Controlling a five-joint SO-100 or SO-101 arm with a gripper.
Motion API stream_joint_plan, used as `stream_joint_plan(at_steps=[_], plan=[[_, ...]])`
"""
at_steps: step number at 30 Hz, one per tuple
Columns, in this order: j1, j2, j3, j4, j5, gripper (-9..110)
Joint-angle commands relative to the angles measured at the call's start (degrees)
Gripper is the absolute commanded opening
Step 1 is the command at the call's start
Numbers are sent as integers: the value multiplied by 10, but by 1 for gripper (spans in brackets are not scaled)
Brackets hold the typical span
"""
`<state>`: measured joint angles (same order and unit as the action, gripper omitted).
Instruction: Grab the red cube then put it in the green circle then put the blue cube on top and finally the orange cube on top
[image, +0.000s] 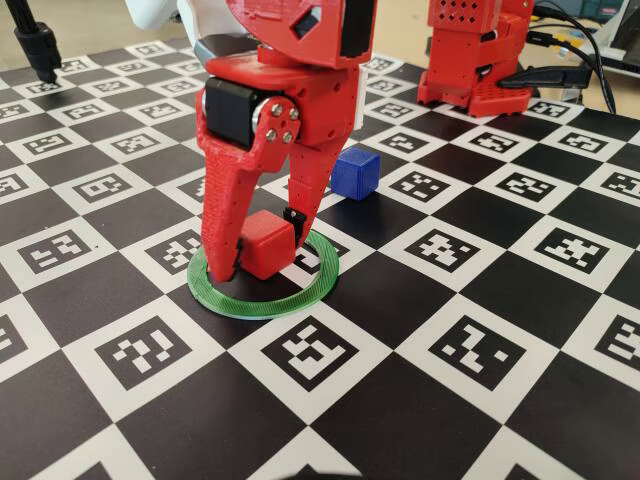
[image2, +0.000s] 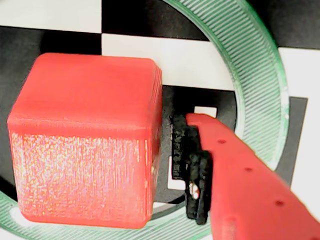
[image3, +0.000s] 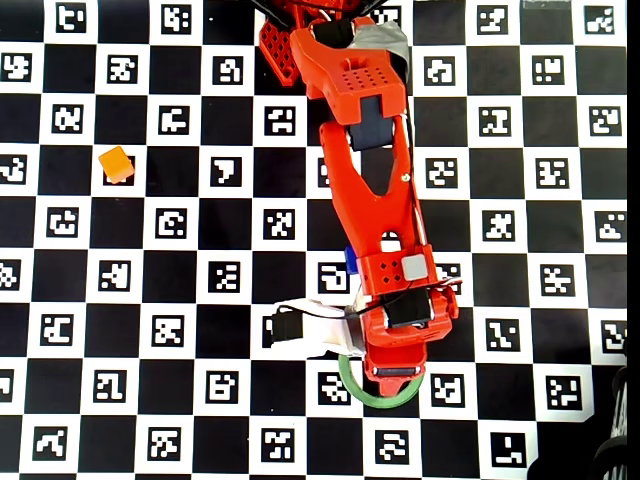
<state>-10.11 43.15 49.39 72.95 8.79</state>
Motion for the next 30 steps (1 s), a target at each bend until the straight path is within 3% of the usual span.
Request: stream_joint_plan(at_steps=[1,30], plan=[[1,27,-9,4,4,40],[8,77,-7,33,11,46]])
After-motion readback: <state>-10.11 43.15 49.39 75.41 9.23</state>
